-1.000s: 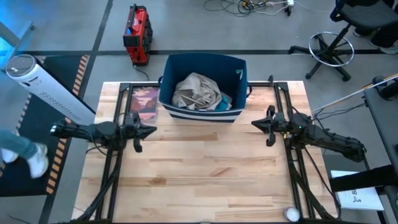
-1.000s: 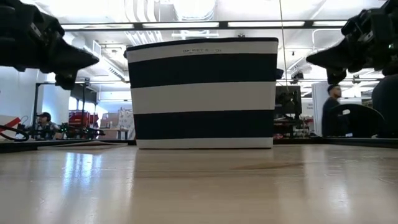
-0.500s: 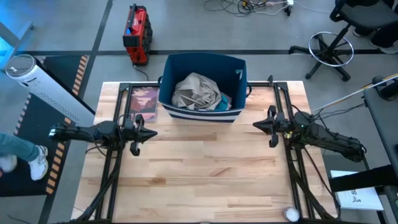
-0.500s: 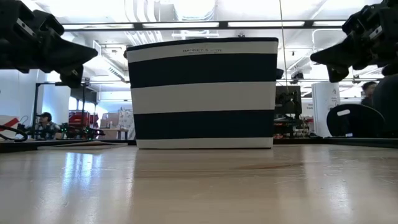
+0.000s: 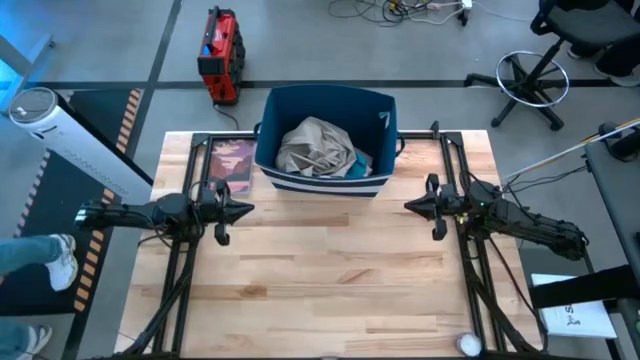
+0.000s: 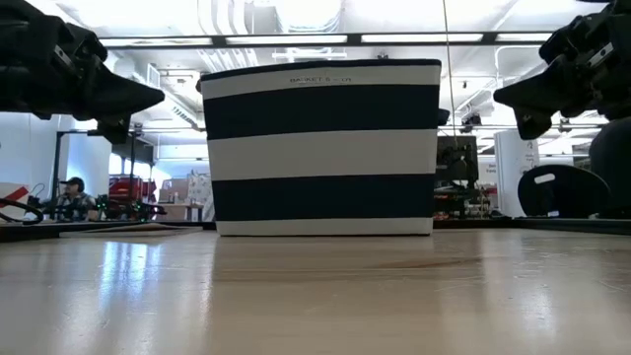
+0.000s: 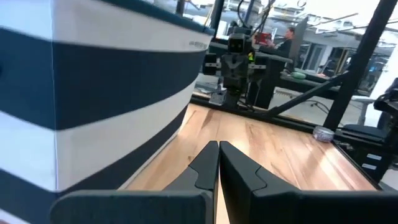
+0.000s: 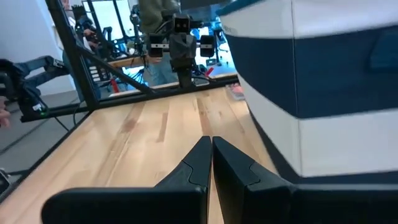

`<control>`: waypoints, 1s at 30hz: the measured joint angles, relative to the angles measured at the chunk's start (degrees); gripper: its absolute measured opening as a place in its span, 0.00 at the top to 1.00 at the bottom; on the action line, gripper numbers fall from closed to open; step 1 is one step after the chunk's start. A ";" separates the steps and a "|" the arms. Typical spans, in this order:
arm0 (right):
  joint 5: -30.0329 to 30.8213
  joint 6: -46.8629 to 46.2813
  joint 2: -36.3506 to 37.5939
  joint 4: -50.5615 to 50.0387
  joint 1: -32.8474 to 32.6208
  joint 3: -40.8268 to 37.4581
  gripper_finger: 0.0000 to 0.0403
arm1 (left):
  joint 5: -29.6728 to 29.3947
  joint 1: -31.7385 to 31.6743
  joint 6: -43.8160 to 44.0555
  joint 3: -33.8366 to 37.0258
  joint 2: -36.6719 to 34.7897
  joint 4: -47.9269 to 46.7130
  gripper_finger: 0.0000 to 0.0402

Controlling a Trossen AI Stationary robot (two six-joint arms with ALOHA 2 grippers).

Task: Sort clothes
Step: Return to Home Position

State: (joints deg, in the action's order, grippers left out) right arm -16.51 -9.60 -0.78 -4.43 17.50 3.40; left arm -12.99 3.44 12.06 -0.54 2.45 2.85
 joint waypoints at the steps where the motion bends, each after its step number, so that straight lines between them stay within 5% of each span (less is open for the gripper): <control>1: -0.02 -0.77 -0.17 -0.10 0.00 0.00 1.00 | -0.09 0.00 0.55 0.00 0.36 0.00 1.00; 13: 0.02 -3.29 -0.58 -0.65 0.00 0.07 1.00 | -3.77 0.02 8.56 0.00 3.03 0.44 1.00; 30: 0.00 -3.29 -0.78 -0.70 0.00 0.07 1.00 | -4.22 0.02 6.49 0.02 8.61 0.73 0.98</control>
State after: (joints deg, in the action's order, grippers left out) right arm -16.51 -12.88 -1.56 -5.13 17.50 3.46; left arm -17.21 3.46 18.55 -0.51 11.06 3.58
